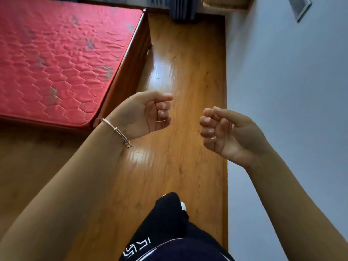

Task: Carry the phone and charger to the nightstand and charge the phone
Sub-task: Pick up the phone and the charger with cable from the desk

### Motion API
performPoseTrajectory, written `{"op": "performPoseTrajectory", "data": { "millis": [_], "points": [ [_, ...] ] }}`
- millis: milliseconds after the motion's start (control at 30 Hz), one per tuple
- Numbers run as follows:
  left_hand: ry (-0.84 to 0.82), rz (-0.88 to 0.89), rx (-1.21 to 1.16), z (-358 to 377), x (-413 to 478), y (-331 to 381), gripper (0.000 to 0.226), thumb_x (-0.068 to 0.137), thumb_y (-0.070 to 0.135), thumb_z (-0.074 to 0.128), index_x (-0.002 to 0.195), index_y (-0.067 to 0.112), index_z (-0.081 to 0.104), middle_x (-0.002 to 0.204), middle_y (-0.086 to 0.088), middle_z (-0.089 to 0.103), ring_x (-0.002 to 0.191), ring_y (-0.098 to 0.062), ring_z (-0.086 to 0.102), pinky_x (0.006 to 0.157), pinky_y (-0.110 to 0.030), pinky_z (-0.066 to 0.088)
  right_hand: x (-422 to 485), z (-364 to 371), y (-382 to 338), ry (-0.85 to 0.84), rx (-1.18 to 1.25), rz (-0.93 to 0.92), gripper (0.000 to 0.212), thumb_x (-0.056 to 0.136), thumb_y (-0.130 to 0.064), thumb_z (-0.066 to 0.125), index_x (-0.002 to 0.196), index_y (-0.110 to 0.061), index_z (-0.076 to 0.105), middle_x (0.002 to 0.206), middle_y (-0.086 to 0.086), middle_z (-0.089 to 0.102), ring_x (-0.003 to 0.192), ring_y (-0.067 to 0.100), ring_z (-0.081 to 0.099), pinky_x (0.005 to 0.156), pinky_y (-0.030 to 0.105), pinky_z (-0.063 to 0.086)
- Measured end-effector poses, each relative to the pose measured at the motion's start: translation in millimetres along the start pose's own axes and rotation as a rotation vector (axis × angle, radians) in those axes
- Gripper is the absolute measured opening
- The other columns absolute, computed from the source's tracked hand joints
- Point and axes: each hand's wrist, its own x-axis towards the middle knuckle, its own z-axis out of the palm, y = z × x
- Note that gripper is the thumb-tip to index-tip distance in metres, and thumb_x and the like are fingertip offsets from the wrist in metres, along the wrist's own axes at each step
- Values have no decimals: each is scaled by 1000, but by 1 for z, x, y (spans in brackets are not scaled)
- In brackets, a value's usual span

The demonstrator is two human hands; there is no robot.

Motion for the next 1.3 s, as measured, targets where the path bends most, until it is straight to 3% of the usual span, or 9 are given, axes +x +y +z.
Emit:
{"op": "performPoseTrajectory", "data": {
  "millis": [500,767,1300],
  "points": [
    [2,-43,-24,-55,119,65,4,81,18,56,78,17,55,56,8,41,46,-6,41,61,-25,50,129,-17,-65,31,54,-36,14,77,-28,61,81,-17,68,71,-1,58,61,10,53,52,19,45],
    [-25,-73,-37,-48,197,103,6,82,18,56,76,17,56,58,6,40,47,-7,40,62,-25,49,174,-48,-118,113,71,-32,12,75,-28,63,77,-17,65,70,-3,55,60,9,49,52,18,41],
    [64,-20,-111,-64,329,178,9,85,16,52,77,16,56,59,6,39,49,-7,38,62,-23,49,290,-103,-238,44,69,2,13,77,-28,59,81,-17,62,71,-3,55,60,8,51,52,18,44]
  ]
}}
